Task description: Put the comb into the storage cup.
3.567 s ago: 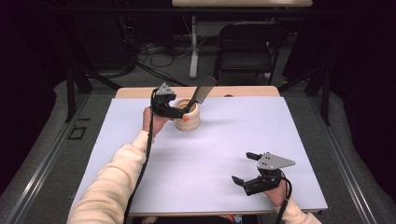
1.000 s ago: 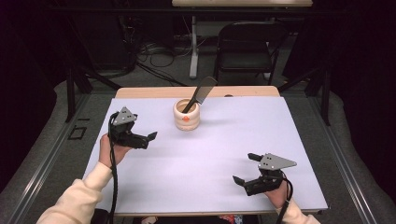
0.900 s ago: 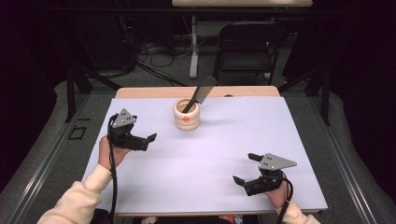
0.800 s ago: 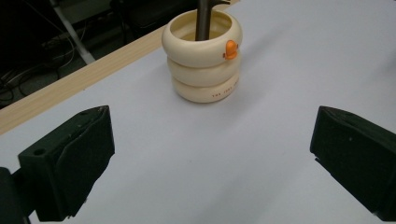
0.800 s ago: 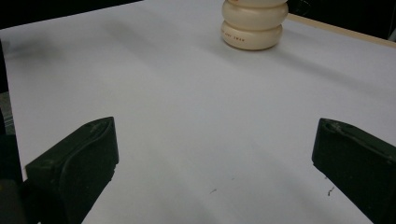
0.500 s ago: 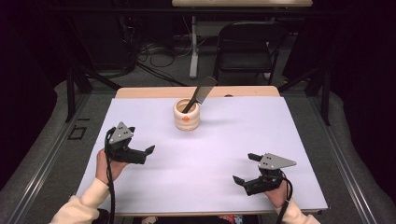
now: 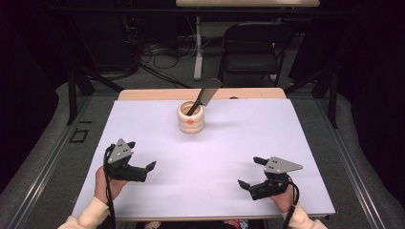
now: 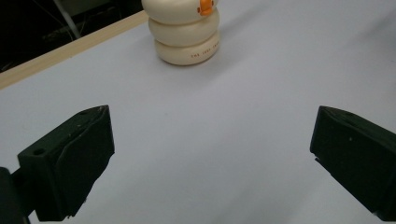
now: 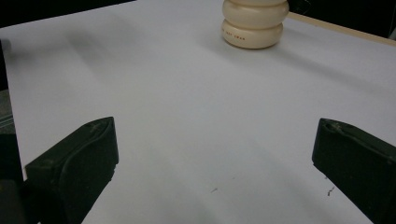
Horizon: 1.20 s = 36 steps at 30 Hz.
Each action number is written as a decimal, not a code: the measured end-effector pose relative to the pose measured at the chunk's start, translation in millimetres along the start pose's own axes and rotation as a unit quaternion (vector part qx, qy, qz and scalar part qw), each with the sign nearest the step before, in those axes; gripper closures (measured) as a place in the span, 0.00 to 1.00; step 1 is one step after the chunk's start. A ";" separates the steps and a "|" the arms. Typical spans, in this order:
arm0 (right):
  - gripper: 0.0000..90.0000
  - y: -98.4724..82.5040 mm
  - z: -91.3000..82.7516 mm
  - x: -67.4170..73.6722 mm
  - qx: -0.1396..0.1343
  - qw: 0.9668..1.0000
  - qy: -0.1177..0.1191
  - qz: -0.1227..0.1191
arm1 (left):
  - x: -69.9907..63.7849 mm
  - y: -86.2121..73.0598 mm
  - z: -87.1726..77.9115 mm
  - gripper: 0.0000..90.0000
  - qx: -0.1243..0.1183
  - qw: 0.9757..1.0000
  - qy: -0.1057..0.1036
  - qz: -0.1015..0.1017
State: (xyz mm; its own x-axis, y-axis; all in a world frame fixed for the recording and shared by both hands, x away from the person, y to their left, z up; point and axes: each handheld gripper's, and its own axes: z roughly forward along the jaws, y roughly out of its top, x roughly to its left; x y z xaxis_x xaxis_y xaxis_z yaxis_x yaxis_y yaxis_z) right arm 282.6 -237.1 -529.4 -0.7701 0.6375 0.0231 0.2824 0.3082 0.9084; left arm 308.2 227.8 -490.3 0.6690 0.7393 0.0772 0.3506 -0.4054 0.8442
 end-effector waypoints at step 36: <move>0.00 -0.5 -0.3 -0.1 0.001 1.000 0.002 0.005 | -14.4 -61.6 -17.3 0.00 0.026 0.999 0.001 -0.037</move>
State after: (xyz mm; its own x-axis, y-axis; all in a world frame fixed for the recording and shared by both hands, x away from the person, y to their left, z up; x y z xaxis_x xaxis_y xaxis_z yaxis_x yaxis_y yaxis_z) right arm 282.4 -237.5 -529.7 -0.7698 0.6374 0.0346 0.2917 0.3030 0.9072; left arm 265.6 251.4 -534.2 0.6388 0.7692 0.0165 0.4322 -0.3765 0.8194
